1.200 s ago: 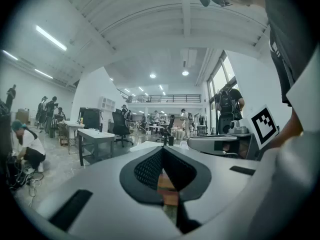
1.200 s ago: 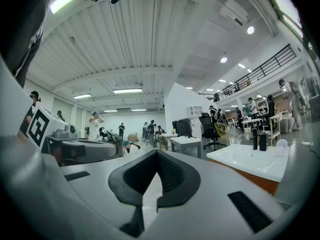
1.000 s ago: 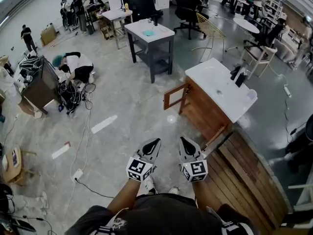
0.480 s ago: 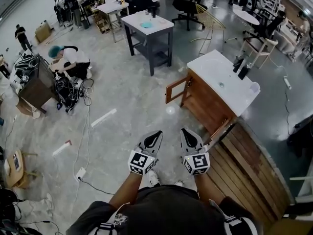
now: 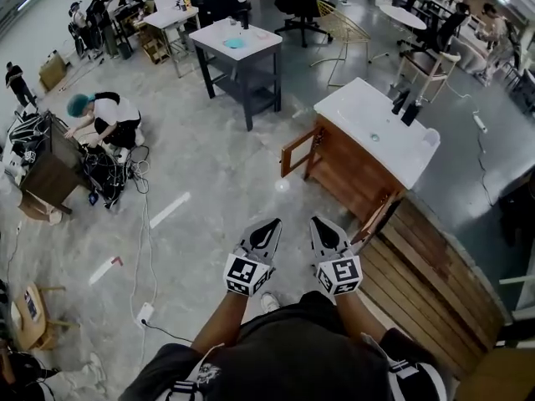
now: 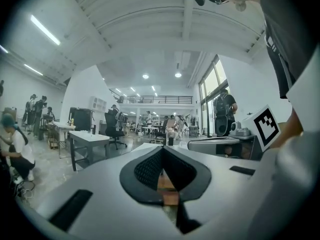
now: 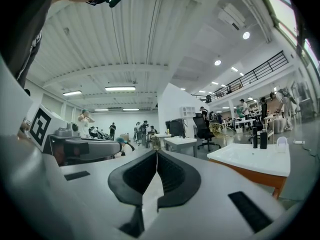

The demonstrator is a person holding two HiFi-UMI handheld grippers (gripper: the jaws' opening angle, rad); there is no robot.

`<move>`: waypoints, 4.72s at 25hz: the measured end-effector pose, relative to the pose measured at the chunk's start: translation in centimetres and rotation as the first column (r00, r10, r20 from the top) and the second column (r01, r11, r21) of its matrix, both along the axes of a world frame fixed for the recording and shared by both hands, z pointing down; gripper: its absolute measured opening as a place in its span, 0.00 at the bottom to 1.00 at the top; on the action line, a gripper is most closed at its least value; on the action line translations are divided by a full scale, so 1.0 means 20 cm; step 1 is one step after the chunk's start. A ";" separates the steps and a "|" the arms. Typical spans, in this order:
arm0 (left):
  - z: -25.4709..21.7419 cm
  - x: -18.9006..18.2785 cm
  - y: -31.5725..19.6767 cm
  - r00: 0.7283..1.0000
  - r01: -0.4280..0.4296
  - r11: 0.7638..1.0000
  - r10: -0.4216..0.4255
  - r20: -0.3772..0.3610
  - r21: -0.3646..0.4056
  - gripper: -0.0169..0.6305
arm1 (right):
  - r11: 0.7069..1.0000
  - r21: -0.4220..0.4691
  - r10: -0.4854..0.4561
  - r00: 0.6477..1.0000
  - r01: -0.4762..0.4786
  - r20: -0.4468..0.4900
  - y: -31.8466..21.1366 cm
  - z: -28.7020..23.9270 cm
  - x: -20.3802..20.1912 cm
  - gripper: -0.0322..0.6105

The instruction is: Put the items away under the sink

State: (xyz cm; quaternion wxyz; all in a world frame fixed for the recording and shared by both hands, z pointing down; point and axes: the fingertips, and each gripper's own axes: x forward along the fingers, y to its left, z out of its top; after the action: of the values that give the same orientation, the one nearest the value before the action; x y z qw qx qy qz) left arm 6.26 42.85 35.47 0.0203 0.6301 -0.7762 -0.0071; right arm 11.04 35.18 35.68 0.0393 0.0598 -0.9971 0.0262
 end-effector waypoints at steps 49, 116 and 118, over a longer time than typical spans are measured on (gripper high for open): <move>0.11 -0.80 -2.13 0.938 -0.346 0.937 0.344 -0.036 -0.055 0.02 | 0.947 -0.069 0.311 0.949 -0.315 -0.057 -1.99 0.15 -0.67 0.09; 0.39 -0.94 -4.14 0.826 -0.559 0.805 0.561 -0.054 -0.196 0.02 | 0.624 0.007 0.758 0.603 -0.781 -0.249 -4.33 0.61 -0.39 0.74; 0.40 -0.94 -4.15 0.830 -0.553 0.808 0.555 -0.055 -0.203 0.02 | 0.648 0.014 0.740 0.625 -0.761 -0.249 -4.38 0.63 -0.40 0.75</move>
State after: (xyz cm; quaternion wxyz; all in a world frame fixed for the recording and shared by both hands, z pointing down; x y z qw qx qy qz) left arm -12.57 -40.23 43.56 0.0851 0.8231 -0.5552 0.0835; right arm 2.98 -52.36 48.23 0.1437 0.4707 -0.8669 0.0790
